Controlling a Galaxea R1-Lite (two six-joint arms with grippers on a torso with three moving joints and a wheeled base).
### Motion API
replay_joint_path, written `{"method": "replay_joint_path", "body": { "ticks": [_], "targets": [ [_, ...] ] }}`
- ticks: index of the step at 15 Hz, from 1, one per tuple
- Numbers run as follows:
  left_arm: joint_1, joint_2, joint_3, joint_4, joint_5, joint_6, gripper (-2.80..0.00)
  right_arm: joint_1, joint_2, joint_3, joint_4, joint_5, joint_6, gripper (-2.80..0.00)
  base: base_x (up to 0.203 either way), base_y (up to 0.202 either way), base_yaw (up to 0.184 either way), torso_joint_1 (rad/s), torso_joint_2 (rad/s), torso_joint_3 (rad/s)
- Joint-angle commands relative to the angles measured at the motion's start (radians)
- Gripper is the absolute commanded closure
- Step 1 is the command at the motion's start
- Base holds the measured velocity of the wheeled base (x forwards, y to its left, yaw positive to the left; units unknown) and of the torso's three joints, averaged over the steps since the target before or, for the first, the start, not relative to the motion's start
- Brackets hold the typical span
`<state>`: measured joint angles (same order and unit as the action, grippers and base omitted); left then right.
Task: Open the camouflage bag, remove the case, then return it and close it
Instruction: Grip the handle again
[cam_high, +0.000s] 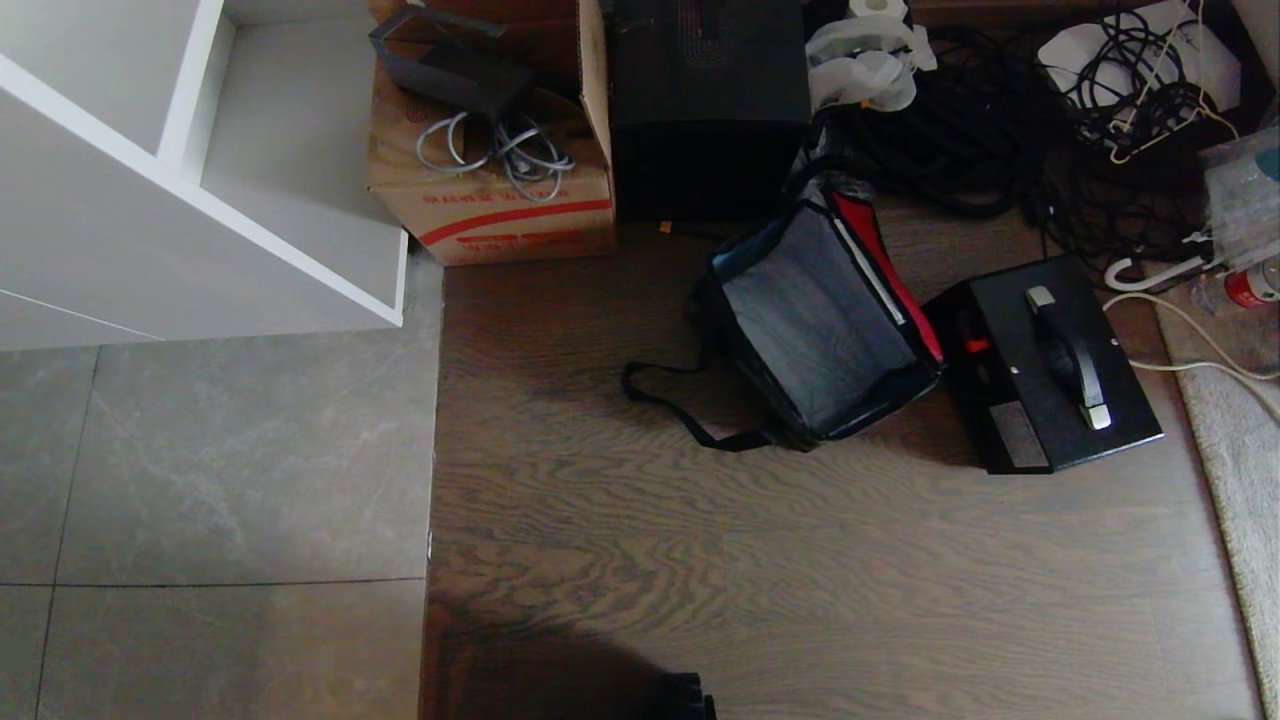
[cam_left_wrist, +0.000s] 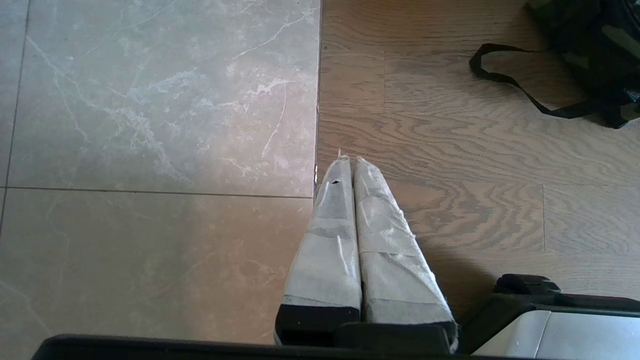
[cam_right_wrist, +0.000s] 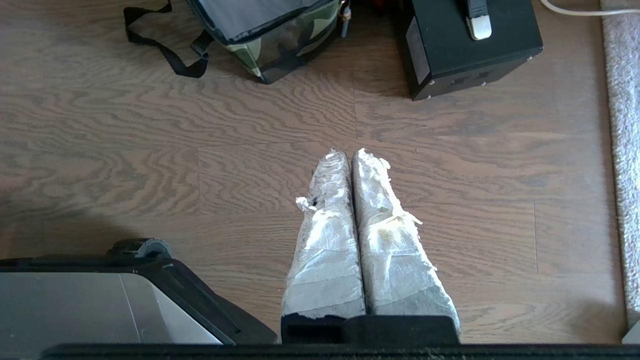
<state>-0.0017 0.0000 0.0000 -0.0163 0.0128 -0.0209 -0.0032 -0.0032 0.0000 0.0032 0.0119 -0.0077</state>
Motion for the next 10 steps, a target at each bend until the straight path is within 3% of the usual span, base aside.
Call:
{"method": "replay_joint_path", "body": {
  "ticks": [1, 10],
  "targets": [
    [0.0, 0.0, 0.011, -0.001, 0.0, -0.001, 0.0, 0.0, 0.003, 0.002, -0.003, 0.002, -0.003, 0.0, 0.0, 0.0, 0.0, 0.0, 0.0, 0.0],
    [0.0, 0.0, 0.011, -0.001, 0.001, -0.001, 0.0, 0.0, 0.003, -0.004, 0.001, 0.003, -0.014, 0.0, 0.0, 0.0, 0.0, 0.0, 0.0, 0.0]
  ]
}}
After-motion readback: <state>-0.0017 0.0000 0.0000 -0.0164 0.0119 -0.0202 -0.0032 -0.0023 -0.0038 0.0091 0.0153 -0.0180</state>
